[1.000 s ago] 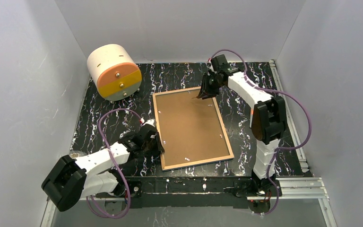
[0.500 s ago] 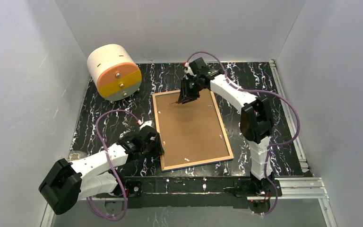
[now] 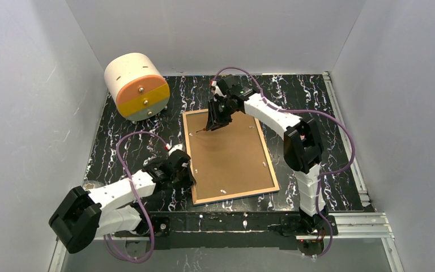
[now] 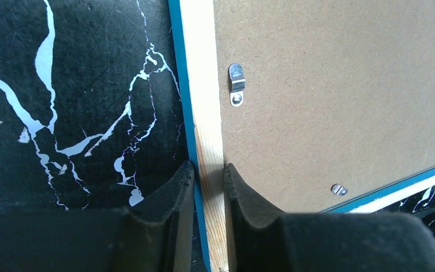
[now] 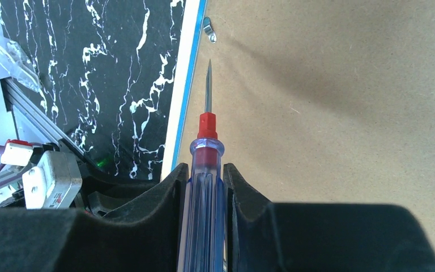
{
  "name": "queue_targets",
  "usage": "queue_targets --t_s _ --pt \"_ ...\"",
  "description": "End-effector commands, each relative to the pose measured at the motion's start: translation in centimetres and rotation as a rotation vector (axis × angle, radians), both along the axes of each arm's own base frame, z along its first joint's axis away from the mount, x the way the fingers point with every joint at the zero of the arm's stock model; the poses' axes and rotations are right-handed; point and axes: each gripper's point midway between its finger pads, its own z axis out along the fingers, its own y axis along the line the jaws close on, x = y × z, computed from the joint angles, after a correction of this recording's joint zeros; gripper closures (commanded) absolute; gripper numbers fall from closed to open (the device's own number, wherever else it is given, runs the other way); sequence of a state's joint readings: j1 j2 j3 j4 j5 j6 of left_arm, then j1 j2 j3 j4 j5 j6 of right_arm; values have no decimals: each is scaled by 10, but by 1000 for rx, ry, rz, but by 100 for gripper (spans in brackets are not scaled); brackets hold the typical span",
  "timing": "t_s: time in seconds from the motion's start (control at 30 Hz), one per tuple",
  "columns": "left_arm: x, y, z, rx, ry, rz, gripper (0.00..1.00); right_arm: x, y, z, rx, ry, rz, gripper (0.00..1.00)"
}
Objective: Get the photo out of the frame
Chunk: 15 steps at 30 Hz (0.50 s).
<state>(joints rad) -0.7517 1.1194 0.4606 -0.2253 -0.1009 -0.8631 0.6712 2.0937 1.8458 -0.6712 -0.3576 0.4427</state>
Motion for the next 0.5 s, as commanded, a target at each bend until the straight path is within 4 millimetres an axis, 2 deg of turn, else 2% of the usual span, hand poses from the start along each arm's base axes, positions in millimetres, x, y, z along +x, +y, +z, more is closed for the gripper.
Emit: queue_targets --t_s 0.0,0.13,0.33,0.47 --pt "-32 38 -30 144 117 22 91 6 6 22 47 -49 3 99" --pt "-40 42 -34 113 121 48 100 2 11 18 36 -52 12 99" --pt "-45 47 -36 110 115 51 100 -2 22 5 -2 -46 24 99" --pt "-45 49 -38 132 121 51 100 1 21 6 -20 -73 15 99"
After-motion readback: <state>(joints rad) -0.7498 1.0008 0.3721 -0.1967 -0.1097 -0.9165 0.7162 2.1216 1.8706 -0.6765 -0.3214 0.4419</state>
